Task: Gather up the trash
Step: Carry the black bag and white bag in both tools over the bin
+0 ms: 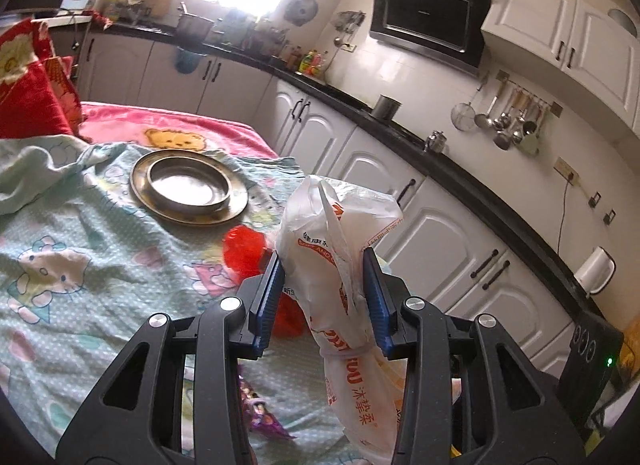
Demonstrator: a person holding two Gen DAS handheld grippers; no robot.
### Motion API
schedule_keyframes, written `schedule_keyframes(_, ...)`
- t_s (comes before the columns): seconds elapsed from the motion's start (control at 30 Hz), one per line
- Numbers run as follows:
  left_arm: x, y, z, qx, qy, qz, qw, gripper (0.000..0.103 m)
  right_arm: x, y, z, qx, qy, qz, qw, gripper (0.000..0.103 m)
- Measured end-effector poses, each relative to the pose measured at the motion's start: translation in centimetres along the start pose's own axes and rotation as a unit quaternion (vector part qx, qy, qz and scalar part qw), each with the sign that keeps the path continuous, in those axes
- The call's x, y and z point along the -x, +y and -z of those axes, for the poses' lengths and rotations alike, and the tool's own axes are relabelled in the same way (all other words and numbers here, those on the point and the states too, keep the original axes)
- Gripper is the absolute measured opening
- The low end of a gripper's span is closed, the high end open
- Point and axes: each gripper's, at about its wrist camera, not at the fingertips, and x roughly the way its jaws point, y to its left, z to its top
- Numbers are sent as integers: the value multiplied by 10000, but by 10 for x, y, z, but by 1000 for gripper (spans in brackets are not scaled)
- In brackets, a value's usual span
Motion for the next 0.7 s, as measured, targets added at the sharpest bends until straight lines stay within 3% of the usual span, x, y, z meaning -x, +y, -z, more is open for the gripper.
schedule_keyframes(0.7, -13, -59, 23, -610, 285, 366, 9971, 31, 52, -48, 12, -504, -450, 563, 9961, 32)
